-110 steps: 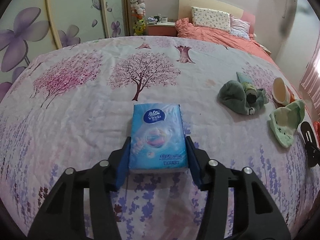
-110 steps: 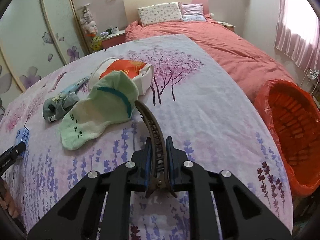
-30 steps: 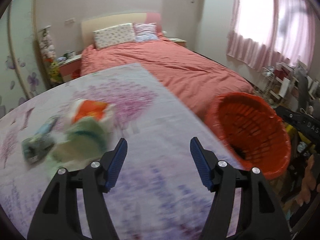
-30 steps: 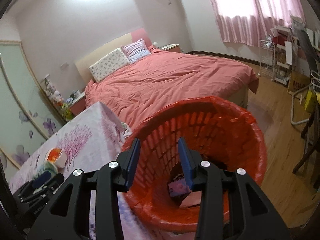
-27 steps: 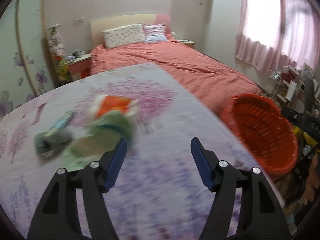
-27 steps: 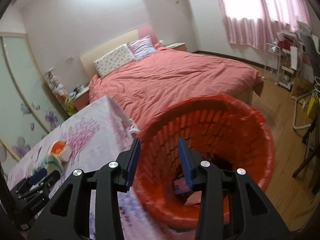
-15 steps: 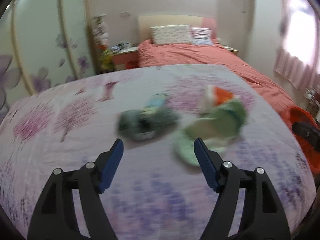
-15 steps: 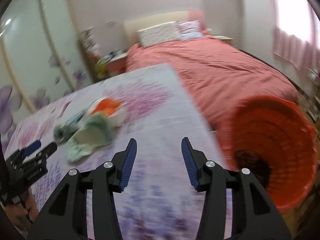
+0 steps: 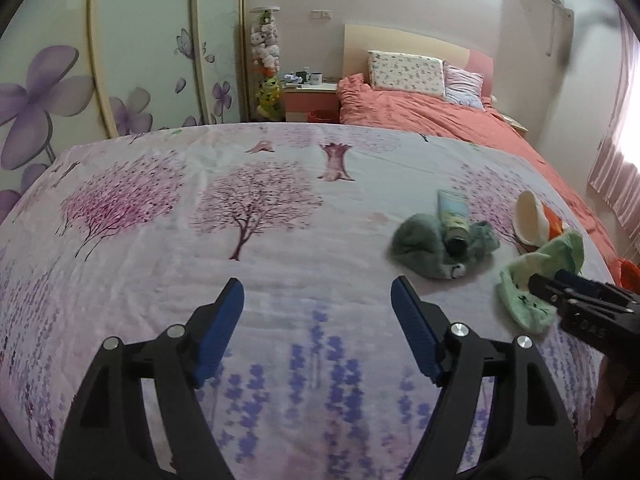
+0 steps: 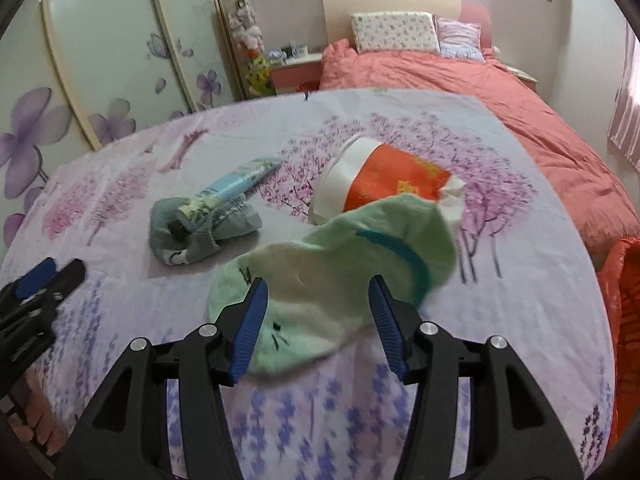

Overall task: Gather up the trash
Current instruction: 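Grasp the green sock with the right tool and lift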

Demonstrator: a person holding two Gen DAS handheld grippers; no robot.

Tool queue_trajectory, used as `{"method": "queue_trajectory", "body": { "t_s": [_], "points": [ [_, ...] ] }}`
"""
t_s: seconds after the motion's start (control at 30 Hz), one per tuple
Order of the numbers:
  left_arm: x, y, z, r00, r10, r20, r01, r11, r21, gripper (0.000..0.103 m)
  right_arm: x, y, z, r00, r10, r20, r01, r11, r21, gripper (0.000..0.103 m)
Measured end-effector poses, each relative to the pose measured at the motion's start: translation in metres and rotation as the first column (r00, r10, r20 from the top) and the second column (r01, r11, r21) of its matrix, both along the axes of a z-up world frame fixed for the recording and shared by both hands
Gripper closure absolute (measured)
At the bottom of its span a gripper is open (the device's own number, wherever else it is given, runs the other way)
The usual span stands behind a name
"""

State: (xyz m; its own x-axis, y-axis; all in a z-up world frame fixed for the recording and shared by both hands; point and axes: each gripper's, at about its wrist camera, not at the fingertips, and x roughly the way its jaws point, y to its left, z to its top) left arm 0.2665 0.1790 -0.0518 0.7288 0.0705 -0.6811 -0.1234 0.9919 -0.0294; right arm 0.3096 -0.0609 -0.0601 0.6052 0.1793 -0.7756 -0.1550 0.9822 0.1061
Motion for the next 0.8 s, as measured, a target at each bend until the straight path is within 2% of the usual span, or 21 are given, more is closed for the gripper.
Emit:
{"method": "queue_trajectory", "body": {
  "t_s": [0.07, 0.13, 0.33, 0.4, 0.63, 0.8],
  "points": [
    [0.001, 0.003, -0.001, 1.000, 0.002, -0.001, -0.002, 1.000, -0.006, 0.028, -0.001, 0.009, -0.002, 1.000, 0.007, 0.009, -0.006, 0.999, -0.053, 0.045],
    [0.001, 0.004, -0.003, 1.000, 0.003, -0.002, -0.003, 1.000, -0.008, 0.028, -0.002, 0.012, -0.002, 1.000, 0.017, 0.012, -0.017, 0.998, -0.059, 0.050],
    [0.005, 0.007, -0.006, 1.000, 0.003, -0.019, -0.004, 0.999, -0.035, 0.028, -0.004, 0.004, -0.002, 1.000, 0.006, 0.012, -0.006, 1.000, -0.015, 0.092],
    [0.006, 0.005, -0.006, 1.000, 0.001, -0.023, -0.002, 0.999, -0.038, 0.028, -0.002, 0.006, -0.003, 1.000, 0.010, 0.011, -0.010, 1.000, -0.010, 0.097],
    [0.010, -0.007, -0.010, 0.999, -0.032, -0.042, 0.029, 0.998, -0.059, 0.028, -0.016, -0.001, -0.003, 1.000, 0.018, 0.022, -0.017, 0.999, -0.039, 0.100],
    [0.011, -0.020, -0.009, 0.998, -0.057, -0.040, 0.054, 0.996, -0.066, 0.028, -0.025, -0.028, 0.001, 0.997, -0.060, 0.048, 0.061, 0.998, -0.025, 0.100]
  ]
}}
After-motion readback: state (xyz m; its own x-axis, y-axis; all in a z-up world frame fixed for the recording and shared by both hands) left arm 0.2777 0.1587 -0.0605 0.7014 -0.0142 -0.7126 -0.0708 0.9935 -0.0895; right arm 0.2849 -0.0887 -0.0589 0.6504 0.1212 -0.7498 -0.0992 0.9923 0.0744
